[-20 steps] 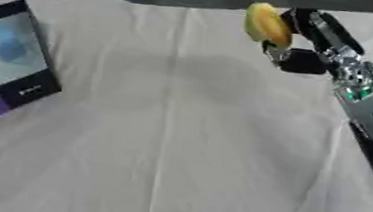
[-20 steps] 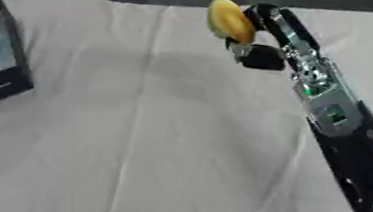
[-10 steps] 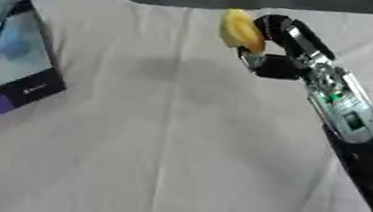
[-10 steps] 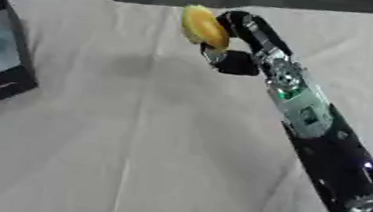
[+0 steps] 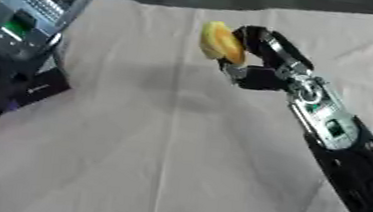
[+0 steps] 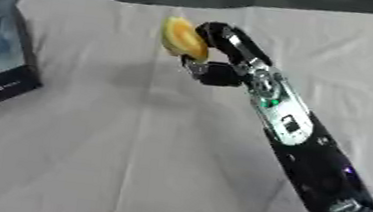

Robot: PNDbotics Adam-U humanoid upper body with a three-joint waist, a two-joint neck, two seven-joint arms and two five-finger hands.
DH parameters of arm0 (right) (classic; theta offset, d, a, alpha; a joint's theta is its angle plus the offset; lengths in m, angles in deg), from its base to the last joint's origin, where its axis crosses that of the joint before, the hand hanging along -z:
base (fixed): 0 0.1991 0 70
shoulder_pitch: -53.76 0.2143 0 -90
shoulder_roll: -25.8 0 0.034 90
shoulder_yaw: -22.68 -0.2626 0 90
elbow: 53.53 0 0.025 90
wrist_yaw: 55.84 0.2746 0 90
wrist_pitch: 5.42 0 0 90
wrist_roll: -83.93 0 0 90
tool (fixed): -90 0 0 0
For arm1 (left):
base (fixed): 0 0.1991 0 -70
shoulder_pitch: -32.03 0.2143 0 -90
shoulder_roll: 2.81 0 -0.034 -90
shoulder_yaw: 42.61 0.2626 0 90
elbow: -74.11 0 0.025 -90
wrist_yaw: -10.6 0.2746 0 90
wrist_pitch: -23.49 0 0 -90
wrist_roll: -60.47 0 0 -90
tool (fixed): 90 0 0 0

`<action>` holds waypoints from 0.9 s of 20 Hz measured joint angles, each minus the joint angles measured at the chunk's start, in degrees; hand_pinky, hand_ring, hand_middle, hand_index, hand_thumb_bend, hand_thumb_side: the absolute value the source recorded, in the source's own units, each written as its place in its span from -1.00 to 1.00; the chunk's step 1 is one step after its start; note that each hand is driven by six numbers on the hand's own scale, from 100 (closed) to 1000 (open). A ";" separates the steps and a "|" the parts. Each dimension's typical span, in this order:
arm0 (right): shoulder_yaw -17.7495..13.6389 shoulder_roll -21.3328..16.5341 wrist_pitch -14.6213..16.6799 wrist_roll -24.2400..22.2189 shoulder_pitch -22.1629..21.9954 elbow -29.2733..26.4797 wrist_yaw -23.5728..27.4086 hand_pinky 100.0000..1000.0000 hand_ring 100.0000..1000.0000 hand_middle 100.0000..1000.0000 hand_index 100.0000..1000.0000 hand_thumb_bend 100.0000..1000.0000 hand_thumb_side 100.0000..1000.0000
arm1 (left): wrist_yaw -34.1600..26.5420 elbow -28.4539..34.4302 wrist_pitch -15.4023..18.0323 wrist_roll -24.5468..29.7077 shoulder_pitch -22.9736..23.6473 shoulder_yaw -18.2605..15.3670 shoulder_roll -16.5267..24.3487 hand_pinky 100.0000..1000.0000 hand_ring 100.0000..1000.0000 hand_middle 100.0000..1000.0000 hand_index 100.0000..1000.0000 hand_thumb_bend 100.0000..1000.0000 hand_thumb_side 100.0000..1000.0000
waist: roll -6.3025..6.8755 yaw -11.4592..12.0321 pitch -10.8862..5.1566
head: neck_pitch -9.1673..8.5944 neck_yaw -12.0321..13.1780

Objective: Pick up the objects with one hand, pass them to the other hand, and then place them into the box on the other side of the table.

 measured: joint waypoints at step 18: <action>1.00 2.33 3.12 3.55 1.26 0.03 -5.89 0.60 0.18 -0.15 0.14 -0.99 -1.00 | 12.56 -9.40 -1.62 11.89 -1.92 2.37 -4.39 0.58 0.56 0.50 0.57 0.10 0.18 | 0.55 0.67 0.00 | 0.00 -1.12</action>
